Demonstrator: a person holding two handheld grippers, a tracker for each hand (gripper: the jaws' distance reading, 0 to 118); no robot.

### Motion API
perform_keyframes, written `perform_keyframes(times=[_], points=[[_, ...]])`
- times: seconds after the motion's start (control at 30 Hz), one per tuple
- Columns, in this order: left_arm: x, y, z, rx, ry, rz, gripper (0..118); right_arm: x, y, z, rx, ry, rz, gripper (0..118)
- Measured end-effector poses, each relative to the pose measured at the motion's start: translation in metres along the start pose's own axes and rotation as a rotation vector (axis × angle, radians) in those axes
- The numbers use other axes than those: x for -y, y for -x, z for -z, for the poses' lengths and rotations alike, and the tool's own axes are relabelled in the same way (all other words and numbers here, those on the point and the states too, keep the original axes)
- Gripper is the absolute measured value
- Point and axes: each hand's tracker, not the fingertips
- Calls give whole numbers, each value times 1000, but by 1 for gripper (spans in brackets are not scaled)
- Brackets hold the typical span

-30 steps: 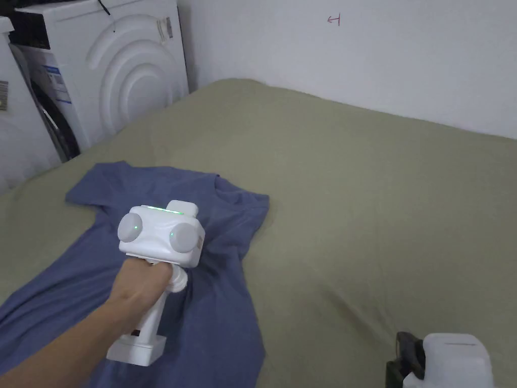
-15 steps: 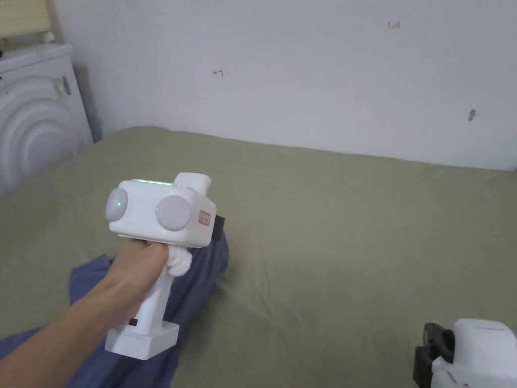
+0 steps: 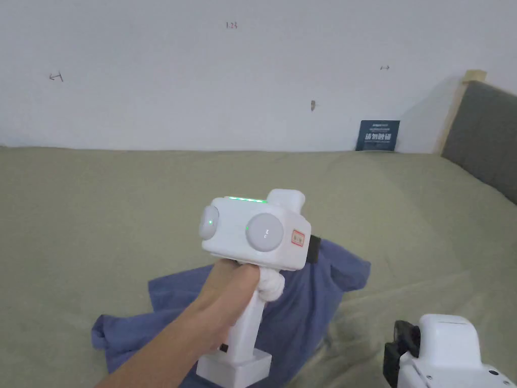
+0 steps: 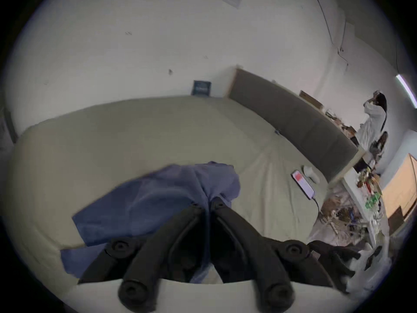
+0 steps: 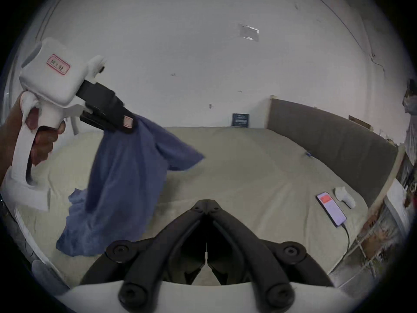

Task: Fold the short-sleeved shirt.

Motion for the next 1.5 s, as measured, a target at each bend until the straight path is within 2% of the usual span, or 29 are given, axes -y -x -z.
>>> perform_keyframes(times=[0.23, 0.3, 0.4, 0.47, 0.5, 0.53, 0.57, 0.6, 0.63, 0.7, 0.73, 0.77, 0.83, 0.9, 1.0, 1.17, 1.33, 1.43, 1.5], points=[[66, 15, 114, -102, 240, -17, 3, 14, -9, 23, 20, 54, 15, 0], [76, 21, 127, -148, 255, -7, 3, 17, -8, 28, 18, 66, 13, 0], [79, 33, 135, -107, 257, -40, 3, 20, -7, 37, 11, 78, 10, 0], [78, 36, 128, -90, 232, -40, 9, 21, -5, 39, 8, 82, 10, 0], [80, 34, 117, -77, 203, -35, 27, 20, -3, 40, 8, 85, 10, 0], [79, 34, 110, -77, 167, -27, 80, 20, -2, 39, 5, 85, 12, 0], [80, 36, 101, -98, 157, -34, 118, 20, 0, 37, 2, 82, 15, 0], [82, 38, 92, -103, 142, -37, 117, 20, 1, 36, 0, 80, 16, 0], [90, 36, 66, -121, 56, -50, 105, 19, 3, 34, -4, 81, 16, 0], [98, 39, 31, -180, 3, -53, 100, 19, 7, 28, -17, 72, 16, 0], [107, 41, 8, -226, -43, -58, 92, 18, 10, 25, -27, 67, 11, 0], [101, 48, -18, -254, -111, -78, 73, 18, 14, 21, -33, 62, 5, 0], [117, 52, -67, -331, -206, -97, 0, 17, 19, 13, -52, 42, 7, 0], [144, 57, -111, -463, -313, -121, 0, 16, 25, 6, -81, 21, 2, 0], [178, 62, -170, -577, -364, -120, 0, 15, 37, -4, -107, -8, -22, 0], [229, 69, -243, -703, -405, -173, 0, 17, 53, -18, -141, -31, -25, 0], [236, 95, -247, -678, -320, -261, 0, 21, 64, -18, -160, -11, -33, 0], [222, 119, -224, -653, -252, -301, 0, 24, 70, -11, -165, 3, -44, 0], [209, 143, -202, -584, -207, -321, 0, 25, 72, -5, -168, 15, -53, 0]])
